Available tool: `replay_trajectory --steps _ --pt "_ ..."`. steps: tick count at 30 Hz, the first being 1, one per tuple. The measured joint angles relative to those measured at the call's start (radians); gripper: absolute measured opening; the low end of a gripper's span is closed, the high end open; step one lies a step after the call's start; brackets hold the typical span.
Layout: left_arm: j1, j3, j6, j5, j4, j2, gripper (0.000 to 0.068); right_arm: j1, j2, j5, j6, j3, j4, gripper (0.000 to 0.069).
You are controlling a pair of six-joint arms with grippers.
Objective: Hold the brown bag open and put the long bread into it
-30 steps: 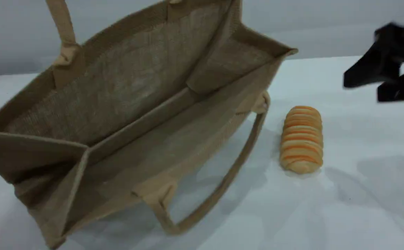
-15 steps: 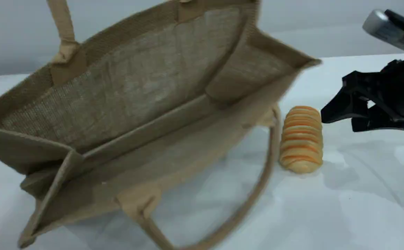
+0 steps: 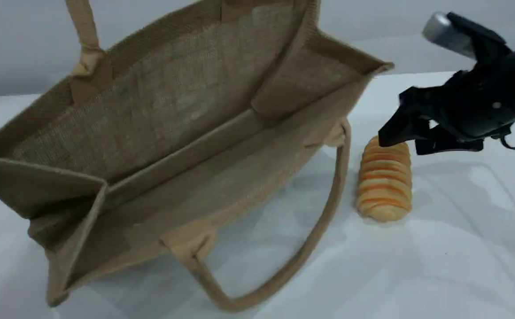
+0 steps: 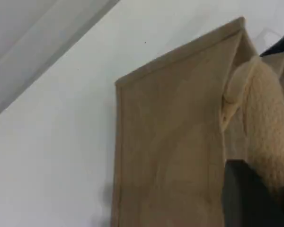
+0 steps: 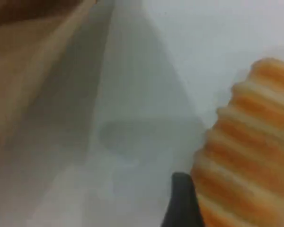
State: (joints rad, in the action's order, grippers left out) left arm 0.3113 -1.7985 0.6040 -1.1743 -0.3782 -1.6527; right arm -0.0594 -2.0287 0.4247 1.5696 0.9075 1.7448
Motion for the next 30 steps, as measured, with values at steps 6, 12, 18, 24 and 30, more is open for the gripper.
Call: replay_trajectory --steps 6,12,18,24,30 --pt "0.000 0.000 0.002 -0.007 -0.022 0.000 0.0087 -0.022 -0.051 -0.109 0.000 0.058 0.001 0.0458" --pt "0.000 0.000 0.002 -0.010 -0.021 0.000 0.0087 -0.022 -0.097 -0.083 0.001 0.077 0.000 0.0458" --pt "0.000 0.001 0.002 -0.010 -0.018 0.000 0.0087 -0.032 -0.142 -0.045 0.001 0.095 0.001 0.0458" --pt "0.000 0.001 0.002 -0.010 -0.018 0.000 0.0087 -0.032 -0.171 -0.038 0.001 0.106 0.002 0.0445" --pt "0.000 0.001 0.002 -0.010 -0.018 0.000 0.0087 -0.032 -0.173 -0.044 0.000 0.107 0.002 0.0206"
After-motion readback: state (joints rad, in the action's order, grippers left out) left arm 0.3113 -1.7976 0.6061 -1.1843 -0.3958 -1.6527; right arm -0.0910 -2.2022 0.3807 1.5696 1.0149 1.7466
